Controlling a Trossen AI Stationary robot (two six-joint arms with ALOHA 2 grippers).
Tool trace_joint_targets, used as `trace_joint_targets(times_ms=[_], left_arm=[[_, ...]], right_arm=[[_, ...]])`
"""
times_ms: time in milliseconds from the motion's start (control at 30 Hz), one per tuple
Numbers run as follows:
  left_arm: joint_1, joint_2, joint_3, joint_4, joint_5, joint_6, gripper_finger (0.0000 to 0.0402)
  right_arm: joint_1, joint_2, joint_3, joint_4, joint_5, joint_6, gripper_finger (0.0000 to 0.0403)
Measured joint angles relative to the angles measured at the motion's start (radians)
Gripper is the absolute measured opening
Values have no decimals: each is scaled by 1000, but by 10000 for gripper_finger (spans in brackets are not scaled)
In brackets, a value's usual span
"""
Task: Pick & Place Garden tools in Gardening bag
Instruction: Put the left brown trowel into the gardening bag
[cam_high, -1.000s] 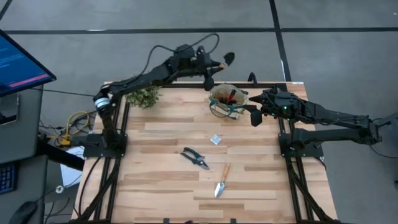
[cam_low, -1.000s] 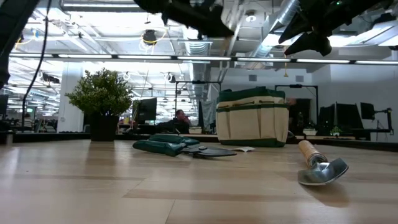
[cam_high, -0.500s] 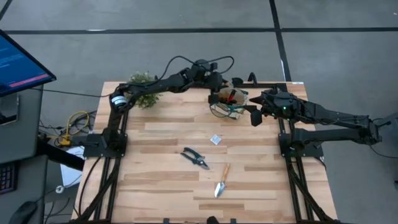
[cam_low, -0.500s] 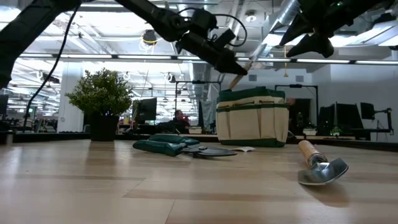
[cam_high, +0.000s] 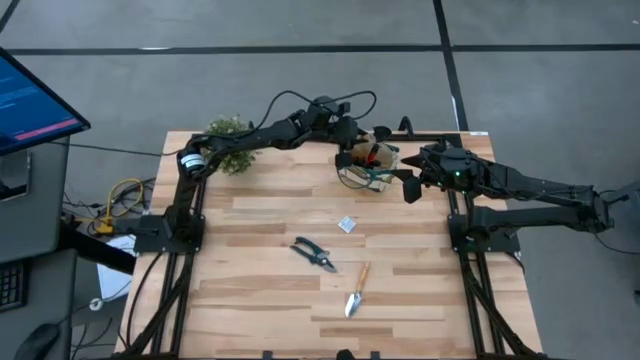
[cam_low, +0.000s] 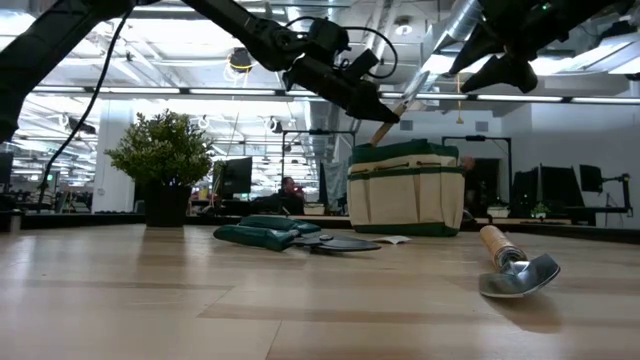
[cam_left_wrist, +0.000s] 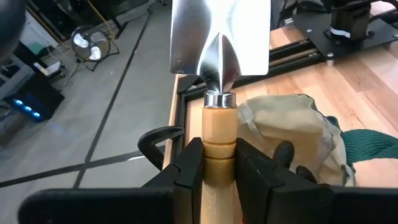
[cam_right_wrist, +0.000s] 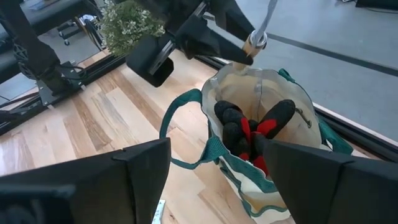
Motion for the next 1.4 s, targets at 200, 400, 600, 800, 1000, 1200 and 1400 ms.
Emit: trace_joint_targets(times_ms=[200, 400, 600, 800, 1000, 1200, 1400], left_arm=[[4, 6, 0, 19, 1, -12, 65], [7, 8, 0, 93, 2, -102, 65], [23, 8, -21, 160, 28, -166, 65], [25, 9, -106, 319, 45, -276, 65], [26, 8, -157, 399, 44, -329, 65], [26, 9, -216, 443, 43, -341, 65], [26, 9, -236, 442, 41, -310, 78]], right_arm=[[0, 0, 0, -10, 0, 0, 249], [0, 0, 0, -13, 0, 0, 249], [0, 0, 0, -13, 0, 0, 249], [0, 0, 0, -14, -1, 0, 249], [0, 0, 0, -14, -2, 13, 249], [0, 0, 0, -14, -3, 26, 249], [0, 0, 0, -14, -2, 25, 249]])
